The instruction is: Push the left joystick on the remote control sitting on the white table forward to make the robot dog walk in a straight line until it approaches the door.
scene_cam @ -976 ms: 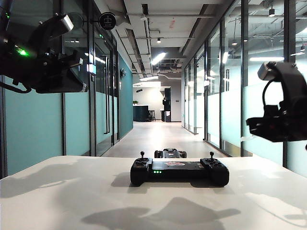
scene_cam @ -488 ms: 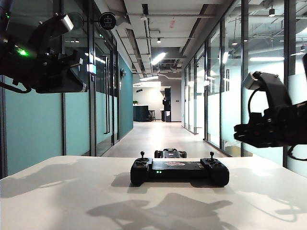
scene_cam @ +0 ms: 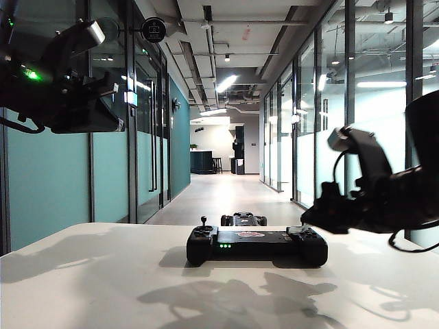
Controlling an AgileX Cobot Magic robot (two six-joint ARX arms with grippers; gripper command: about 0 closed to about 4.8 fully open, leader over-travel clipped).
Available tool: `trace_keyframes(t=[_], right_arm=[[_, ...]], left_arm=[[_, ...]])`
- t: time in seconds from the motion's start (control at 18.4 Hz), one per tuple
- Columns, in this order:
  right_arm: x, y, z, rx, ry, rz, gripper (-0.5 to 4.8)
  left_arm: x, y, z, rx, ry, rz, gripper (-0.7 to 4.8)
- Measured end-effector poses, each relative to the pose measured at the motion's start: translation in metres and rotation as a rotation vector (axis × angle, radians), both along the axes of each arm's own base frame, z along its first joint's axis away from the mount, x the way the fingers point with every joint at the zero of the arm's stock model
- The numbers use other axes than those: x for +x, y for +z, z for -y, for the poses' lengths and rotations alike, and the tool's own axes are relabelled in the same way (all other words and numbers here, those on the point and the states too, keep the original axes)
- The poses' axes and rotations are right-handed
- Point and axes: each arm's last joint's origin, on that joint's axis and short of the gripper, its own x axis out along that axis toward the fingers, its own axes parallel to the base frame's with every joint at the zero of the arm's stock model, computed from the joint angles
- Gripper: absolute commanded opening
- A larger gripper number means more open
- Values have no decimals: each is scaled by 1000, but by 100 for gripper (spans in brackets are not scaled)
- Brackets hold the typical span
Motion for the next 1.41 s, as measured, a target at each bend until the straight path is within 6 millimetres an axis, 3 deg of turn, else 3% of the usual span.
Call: trace_keyframes(t=[0.38,0.81,1.41], right_arm=[[0,-2,-11,-59,-152,18,267],[20,-16,-21,-57,-163,-15,266],[36,-13,-33,-97,-225,-35,267]], left_arm=[[0,0,0,0,0,0,-5],[0,0,0,0,0,0,-6],[0,0,0,0,0,0,-6]])
